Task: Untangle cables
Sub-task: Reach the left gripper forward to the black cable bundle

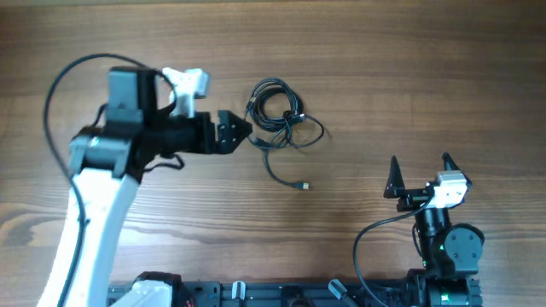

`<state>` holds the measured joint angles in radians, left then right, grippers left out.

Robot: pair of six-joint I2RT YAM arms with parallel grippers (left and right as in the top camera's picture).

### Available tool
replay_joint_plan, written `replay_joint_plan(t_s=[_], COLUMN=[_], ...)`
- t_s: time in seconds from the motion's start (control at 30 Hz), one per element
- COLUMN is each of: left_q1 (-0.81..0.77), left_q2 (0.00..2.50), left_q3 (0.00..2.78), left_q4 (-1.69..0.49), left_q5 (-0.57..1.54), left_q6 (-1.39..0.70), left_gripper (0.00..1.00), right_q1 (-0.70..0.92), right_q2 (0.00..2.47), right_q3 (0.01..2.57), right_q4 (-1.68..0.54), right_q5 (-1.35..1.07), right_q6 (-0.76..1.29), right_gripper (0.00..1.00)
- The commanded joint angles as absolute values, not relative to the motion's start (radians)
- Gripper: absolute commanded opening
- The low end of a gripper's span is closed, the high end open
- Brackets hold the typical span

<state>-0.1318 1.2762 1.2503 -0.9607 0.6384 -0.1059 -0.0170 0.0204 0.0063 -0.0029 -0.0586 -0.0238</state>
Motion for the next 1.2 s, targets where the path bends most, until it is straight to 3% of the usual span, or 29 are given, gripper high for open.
replay_joint_plan(t_s=[0.0, 0.33, 0.43, 0.73, 0.87, 0.97, 1.07, 1.17], left_q1=[-0.160, -0.186, -0.199, -0.323, -0.323, -0.316, -0.316, -0.319], left_q2=[1.391, 1.627, 1.661, 1.818, 1.862, 1.865, 1.867, 1.887], left_q3=[1.273, 1.273, 1.272, 1.261, 1.261, 1.261, 1.261, 1.261], left_q4=[-0.955, -0.884, -0.877, -0.754, -0.703, -0.638, -0.631, -0.632], left_q5=[0.604, 0.500, 0.331, 0.284, 0.064, 0.062, 0.062, 0.073], left_q6=[-0.087, -0.305, -0.449, -0.453, -0.453, -0.454, -0.454, -0.453], left_gripper=[1.00, 1.00, 1.00, 1.00, 1.00, 1.00, 0.75, 0.67], right_q1=[-0.021, -0.021, -0.021, -0.021, -0.021, -0.021, -0.021, -0.021], right_q2=[0.018, 0.018, 0.018, 0.018, 0.018, 0.018, 0.018, 0.018], right_q3=[0.006, 0.006, 0.006, 0.006, 0.006, 0.006, 0.006, 0.006], right_q4=[0.000, 0.000, 0.000, 0.000, 0.000, 0.000, 0.000, 0.000], right_q5=[-0.051, -0.052, -0.051, -0.052, -0.051, -0.051, -0.052, -0.051], right_q6=[-0.026, -0.026, -0.025, -0.025, -0.026, -0.026, -0.026, -0.025], right_gripper=[1.00, 1.00, 1.00, 1.00, 1.00, 1.00, 1.00, 1.00])
